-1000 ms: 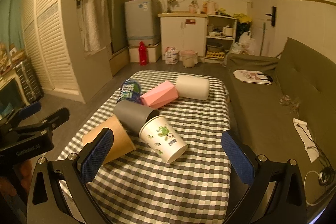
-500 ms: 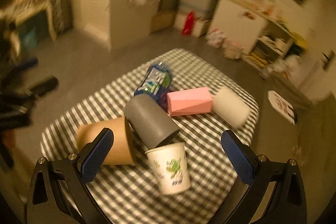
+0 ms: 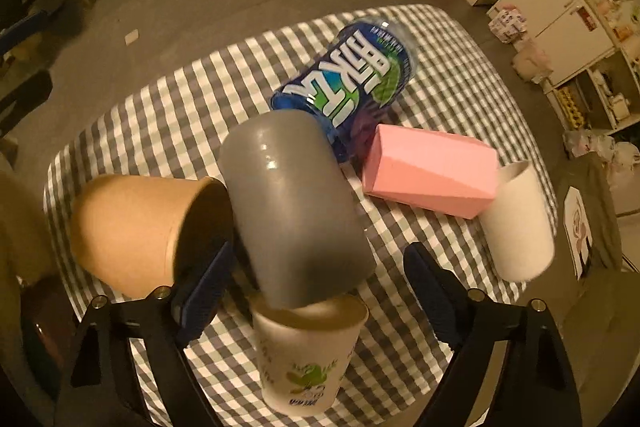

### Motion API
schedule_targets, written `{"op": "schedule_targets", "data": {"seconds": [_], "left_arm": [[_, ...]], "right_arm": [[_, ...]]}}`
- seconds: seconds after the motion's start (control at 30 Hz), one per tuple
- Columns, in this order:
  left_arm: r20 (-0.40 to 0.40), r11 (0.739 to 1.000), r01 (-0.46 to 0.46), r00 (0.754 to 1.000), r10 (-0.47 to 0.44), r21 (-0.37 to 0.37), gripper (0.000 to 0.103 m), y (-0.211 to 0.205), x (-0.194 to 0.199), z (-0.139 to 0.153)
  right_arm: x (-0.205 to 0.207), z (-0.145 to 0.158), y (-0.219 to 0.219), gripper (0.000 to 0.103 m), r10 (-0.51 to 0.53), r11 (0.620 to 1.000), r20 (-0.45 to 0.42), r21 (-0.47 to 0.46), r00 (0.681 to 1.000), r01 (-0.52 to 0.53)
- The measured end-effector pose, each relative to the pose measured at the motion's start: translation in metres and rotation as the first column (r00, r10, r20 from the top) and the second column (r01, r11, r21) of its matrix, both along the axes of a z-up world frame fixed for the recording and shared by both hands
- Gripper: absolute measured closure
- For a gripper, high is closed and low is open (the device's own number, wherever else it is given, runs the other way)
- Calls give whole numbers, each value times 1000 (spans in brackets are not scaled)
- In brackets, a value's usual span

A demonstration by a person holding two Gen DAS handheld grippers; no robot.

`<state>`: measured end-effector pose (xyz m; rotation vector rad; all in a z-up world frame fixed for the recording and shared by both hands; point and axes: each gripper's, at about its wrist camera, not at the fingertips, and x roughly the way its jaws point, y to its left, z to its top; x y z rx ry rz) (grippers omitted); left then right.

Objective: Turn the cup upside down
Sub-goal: 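Close the right gripper on the grey cup's body and lift it, then rotate the held grey cup with the right gripper, rim toward the table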

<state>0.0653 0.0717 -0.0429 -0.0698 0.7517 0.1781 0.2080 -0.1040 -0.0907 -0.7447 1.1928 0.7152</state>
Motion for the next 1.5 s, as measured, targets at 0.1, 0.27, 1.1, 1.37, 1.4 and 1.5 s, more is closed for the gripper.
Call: {"op": "schedule_targets", "data": {"seconds": [0.1,0.27,1.1,1.37,1.4,1.5], "left_arm": [[-11,1000,4,1000,-4,5,0,-3,5,-4],[-25,1000,4,1000,-5,-10,0,-4,12,-9],[-31,999,24,999,-25,-23,0,-8,17,-11],[-24,999,27,999,-28,-33,0,-8,13,-6],[-23,999,27,999,-28,-35,0,-7,13,-6],[-18,999,27,999,-28,-38,0,-7,10,-4]], "right_arm": [[11,-6,1,18,-18,999,-38,26,999,19],[28,-9,12,18,-42,996,-82,77,996,48],[31,15,-10,31,-217,955,-122,179,968,237],[-13,63,-17,32,-260,946,-2,201,966,255],[-18,69,-20,32,-273,942,13,207,962,265],[-41,85,-26,32,-347,919,68,223,935,325]]}}
